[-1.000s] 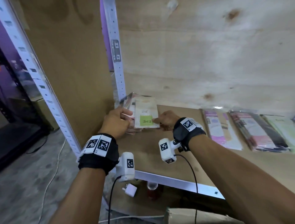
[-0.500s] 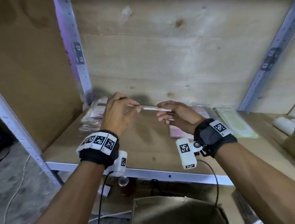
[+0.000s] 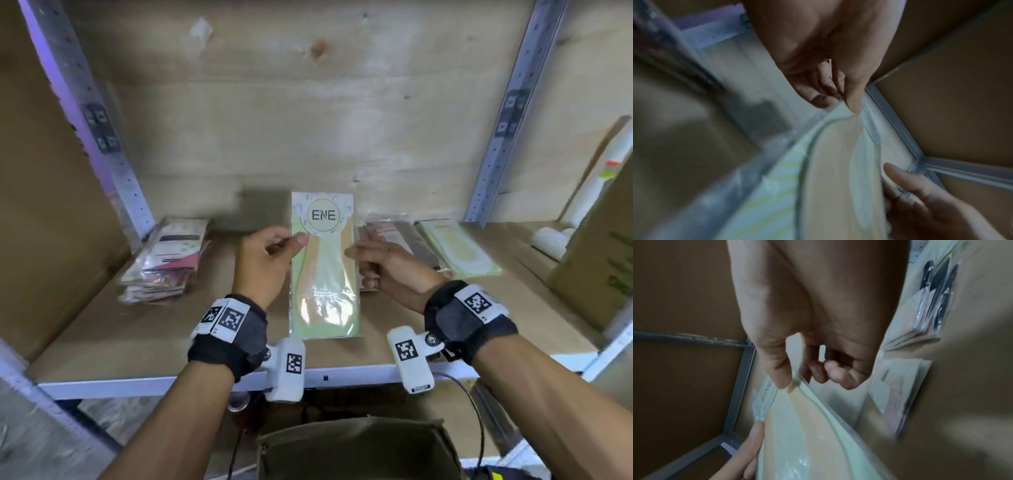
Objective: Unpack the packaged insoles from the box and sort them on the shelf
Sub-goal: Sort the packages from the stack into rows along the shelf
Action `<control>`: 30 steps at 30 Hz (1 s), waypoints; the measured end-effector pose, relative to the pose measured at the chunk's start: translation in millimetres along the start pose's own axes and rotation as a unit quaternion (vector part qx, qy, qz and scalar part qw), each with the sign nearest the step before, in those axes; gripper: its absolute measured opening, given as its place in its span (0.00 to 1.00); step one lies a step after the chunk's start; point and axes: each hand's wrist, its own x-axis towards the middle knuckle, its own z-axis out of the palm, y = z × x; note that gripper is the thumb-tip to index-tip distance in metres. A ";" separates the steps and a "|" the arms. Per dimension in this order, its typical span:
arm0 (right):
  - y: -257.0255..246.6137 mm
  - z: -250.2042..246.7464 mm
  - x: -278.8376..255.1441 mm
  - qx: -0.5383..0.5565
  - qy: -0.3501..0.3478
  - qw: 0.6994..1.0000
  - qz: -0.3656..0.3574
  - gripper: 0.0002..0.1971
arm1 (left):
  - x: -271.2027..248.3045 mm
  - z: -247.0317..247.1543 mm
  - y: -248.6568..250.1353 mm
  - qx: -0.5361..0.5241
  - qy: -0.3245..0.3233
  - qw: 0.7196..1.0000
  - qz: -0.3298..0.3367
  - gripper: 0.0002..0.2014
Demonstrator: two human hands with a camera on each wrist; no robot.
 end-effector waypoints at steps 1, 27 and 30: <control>5.9 -2.3 -1.0 -0.029 -0.010 1.000 -0.003 0.09 | -0.7 4.3 -3.0 -0.028 0.003 0.999 -0.032 0.03; 36.8 -34.0 -1.7 -0.116 -0.080 0.989 0.047 0.14 | 20.3 8.4 -36.6 -0.160 -0.053 0.940 -0.298 0.22; 34.2 -40.3 -7.2 -0.151 -0.106 0.980 0.076 0.05 | 20.4 8.9 -37.0 -0.159 0.012 0.941 -0.297 0.23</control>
